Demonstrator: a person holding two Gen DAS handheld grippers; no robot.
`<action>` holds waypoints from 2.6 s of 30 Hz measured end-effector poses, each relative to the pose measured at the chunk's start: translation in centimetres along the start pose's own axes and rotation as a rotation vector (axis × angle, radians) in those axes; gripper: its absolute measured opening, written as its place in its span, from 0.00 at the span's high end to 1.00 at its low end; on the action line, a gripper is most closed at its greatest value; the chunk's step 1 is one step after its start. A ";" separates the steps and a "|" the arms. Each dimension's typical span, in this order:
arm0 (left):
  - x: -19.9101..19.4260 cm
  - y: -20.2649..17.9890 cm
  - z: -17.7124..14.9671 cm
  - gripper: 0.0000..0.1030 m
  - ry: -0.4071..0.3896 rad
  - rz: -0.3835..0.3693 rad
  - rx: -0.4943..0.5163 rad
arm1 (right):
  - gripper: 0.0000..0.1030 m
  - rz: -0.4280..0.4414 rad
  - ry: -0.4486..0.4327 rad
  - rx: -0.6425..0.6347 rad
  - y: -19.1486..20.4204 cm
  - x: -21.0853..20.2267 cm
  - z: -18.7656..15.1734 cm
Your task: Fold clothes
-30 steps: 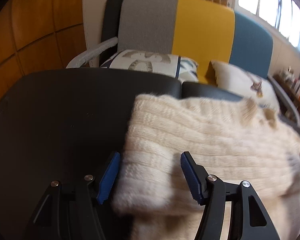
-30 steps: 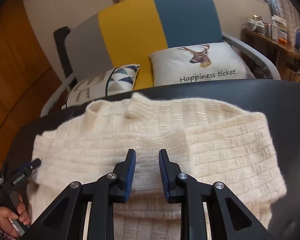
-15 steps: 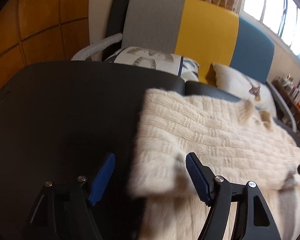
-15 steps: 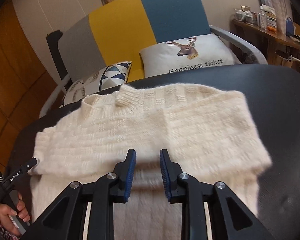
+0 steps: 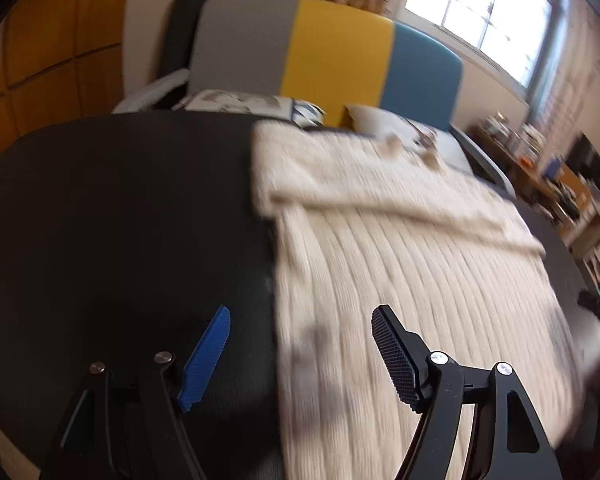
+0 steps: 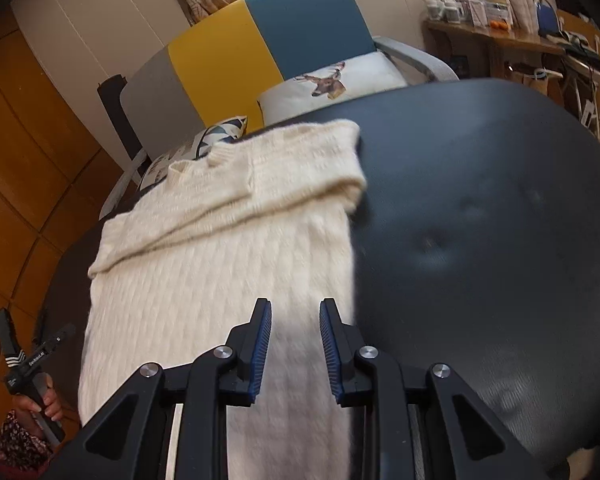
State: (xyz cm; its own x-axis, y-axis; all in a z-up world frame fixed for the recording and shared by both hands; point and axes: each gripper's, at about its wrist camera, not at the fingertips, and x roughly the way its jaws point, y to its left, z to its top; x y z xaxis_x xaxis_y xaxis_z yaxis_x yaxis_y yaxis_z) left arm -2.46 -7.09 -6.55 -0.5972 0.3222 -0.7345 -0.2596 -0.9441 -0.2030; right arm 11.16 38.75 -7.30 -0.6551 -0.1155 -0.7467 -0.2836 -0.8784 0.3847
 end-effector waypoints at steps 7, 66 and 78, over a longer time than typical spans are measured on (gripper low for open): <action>-1.1 0.5 -3.9 0.28 0.087 -0.121 -0.012 | 0.73 0.041 0.085 0.068 -2.9 -1.2 -5.1; -4.5 -2.0 -8.9 0.71 0.250 -0.370 0.002 | 0.83 0.284 0.222 -0.127 1.4 0.4 -9.7; -5.8 -2.0 -8.0 0.87 0.181 -0.388 0.004 | 0.89 0.281 0.218 -0.084 1.3 0.5 -9.3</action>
State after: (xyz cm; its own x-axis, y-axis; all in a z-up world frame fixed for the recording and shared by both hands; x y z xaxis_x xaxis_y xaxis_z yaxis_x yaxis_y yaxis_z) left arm 7.60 -7.64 -7.05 -0.3122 0.6355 -0.7062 -0.4418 -0.7552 -0.4842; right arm 16.97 33.24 -12.15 -0.5322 -0.4457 -0.7198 -0.0496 -0.8324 0.5520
